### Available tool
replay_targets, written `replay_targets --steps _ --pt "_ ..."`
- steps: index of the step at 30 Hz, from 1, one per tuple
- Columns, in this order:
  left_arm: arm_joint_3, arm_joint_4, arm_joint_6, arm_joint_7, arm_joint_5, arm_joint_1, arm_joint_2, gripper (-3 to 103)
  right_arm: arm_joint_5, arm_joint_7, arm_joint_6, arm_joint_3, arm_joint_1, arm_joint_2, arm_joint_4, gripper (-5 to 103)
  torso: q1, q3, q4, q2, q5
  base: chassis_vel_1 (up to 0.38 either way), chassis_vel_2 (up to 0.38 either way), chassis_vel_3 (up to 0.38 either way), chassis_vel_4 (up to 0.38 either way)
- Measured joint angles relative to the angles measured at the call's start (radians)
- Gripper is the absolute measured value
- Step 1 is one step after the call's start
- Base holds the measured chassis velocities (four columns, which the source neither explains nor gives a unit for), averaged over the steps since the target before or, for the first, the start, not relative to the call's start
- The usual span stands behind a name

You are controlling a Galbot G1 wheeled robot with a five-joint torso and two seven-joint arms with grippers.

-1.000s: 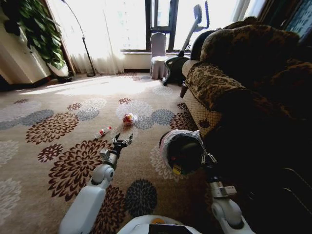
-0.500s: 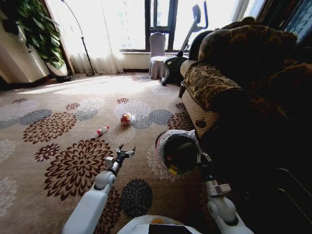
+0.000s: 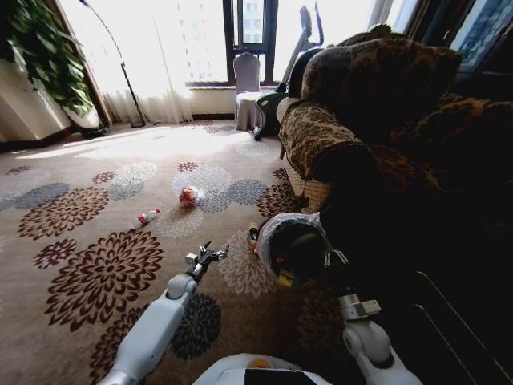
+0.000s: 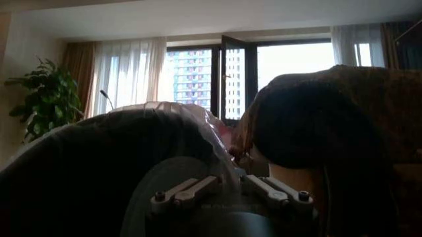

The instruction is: Pick up the trash from the ground and place it into the trash bin.

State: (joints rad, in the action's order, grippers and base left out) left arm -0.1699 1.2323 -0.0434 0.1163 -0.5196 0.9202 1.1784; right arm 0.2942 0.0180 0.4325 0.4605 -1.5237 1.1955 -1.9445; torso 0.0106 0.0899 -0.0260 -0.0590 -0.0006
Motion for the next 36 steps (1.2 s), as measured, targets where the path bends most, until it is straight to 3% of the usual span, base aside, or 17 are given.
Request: replay_targets --steps 7,10,31,34,36 --pt "0.068 -0.086 -0.035 -0.03 -0.087 -0.085 0.045 100 -0.005 0.001 0.012 0.003 -0.007 -0.003 -0.003 0 0.0 0.0 -0.0003 0.0 0.0003 0.037 0.034 -0.017 -0.031" --pt "0.099 -0.097 -0.072 -0.059 -0.176 -0.112 0.057 100 -0.022 0.0 0.008 0.006 -0.008 -0.006 -0.004 0 0.0 0.0 0.0003 0.0 0.0009 0.0 0.0 0.0 0.0" --pt "0.198 -0.138 -0.082 -0.075 -0.168 -0.163 0.076 100 -0.004 0.0 0.082 0.002 -0.01 0.008 0.024 0 0.0 0.0 0.0002 0.0 0.0006 -0.028 0.033 0.036 -0.034" --pt "0.205 -0.147 -0.086 -0.078 -0.184 -0.172 0.08 103 -0.003 0.0 0.086 0.002 -0.012 0.012 0.024 0 0.0 0.0 0.0001 0.0 0.0006 -0.161 0.169 0.168 -0.168" --pt "0.207 -0.151 -0.096 -0.087 -0.207 -0.181 0.085 100 -0.001 0.0 0.094 0.002 -0.02 0.013 0.024 0 0.0 0.0 0.0001 0.0 0.0005 -0.164 0.189 0.174 -0.178"
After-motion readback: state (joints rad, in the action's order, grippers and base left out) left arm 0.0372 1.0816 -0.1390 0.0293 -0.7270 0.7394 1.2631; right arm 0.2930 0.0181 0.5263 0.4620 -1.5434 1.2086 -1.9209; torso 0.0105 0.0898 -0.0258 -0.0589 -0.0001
